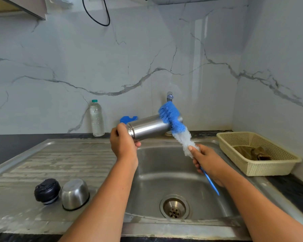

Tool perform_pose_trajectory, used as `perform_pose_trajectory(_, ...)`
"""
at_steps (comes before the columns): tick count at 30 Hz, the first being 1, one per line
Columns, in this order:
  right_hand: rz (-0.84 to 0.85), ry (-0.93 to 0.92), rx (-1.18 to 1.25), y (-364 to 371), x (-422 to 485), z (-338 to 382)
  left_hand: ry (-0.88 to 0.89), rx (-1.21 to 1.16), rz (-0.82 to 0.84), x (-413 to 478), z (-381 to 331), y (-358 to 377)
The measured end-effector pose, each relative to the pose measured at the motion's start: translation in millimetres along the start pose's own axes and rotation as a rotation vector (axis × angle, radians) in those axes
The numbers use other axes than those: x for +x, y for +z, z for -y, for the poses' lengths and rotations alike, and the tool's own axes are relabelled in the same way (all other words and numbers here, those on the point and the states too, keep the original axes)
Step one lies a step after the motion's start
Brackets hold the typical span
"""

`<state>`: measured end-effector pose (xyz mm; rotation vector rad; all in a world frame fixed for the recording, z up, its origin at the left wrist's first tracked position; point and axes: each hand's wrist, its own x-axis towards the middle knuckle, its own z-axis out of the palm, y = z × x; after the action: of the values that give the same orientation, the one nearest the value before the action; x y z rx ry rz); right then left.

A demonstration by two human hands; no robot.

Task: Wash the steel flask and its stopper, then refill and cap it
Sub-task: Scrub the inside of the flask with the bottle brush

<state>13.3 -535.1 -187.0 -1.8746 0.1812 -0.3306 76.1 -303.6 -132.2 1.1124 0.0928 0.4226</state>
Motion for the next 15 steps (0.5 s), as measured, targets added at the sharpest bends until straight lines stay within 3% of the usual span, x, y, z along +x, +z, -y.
perform_pose_trajectory(4,0.002,0.014,-0.041,-1.0,1.7,-3.4,0.006,-0.025,-0.071,8.8,-5.8,-8.9)
perform_pose_trajectory(10,-0.059,0.016,0.048,2.2,-1.4,3.5,0.119,0.094,0.034,-4.6,4.0,4.2)
perform_pose_trajectory(15,0.017,0.07,0.028,0.4,-4.9,2.7,0.083,0.044,-0.091,6.9,-1.0,-5.0)
